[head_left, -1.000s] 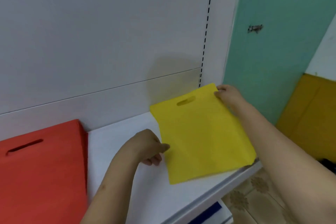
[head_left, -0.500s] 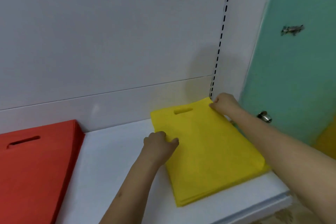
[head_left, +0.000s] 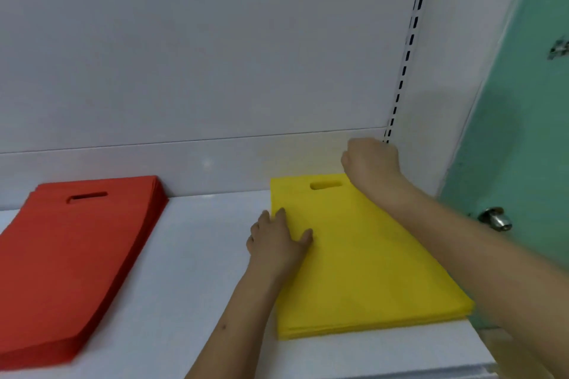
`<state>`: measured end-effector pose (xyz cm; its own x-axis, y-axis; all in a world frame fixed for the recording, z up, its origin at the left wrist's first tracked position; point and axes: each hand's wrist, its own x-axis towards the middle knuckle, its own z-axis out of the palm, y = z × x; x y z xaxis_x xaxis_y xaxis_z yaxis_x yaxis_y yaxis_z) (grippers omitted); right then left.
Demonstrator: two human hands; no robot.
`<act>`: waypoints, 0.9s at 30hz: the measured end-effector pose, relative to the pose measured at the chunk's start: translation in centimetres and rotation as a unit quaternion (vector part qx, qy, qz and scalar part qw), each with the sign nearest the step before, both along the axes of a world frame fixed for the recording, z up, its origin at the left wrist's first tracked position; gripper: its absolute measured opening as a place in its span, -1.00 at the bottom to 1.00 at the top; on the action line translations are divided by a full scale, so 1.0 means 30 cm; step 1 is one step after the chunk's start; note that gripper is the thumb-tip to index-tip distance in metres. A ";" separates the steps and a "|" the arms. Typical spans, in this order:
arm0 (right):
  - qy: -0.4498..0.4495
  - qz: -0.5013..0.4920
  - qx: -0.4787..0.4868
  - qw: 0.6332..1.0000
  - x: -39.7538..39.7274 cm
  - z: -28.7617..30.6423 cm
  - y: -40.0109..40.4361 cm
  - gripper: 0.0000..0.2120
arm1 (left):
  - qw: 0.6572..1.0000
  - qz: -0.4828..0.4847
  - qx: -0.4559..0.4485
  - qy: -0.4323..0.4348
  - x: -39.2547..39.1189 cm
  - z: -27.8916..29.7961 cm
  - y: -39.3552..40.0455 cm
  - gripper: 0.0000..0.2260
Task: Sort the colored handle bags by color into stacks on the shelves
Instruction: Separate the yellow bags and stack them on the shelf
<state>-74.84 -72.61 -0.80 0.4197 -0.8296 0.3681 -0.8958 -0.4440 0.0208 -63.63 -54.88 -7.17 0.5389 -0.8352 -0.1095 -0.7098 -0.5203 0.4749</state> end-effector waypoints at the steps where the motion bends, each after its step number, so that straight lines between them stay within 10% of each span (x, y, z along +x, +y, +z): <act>1: -0.037 0.040 -0.014 0.998 0.054 0.031 0.028 -0.75 | 0.999 0.014 -0.029 0.014 0.004 -0.002 0.010 -0.31; 14: -0.226 0.366 0.195 0.881 0.693 0.142 0.578 -0.44 | 0.914 0.204 -0.344 -0.070 0.263 0.168 0.567 -0.59; 27: -0.245 0.439 0.202 0.840 1.336 0.161 1.394 -0.46 | 0.862 0.346 -0.364 -0.067 0.804 0.185 1.439 -0.56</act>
<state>-34.78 -30.78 4.03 0.8156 -0.3778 0.4382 -0.0751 -0.8201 -0.5673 -39.50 -11.72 -1.61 0.9024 -0.1305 0.4106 -0.4238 -0.4405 0.7914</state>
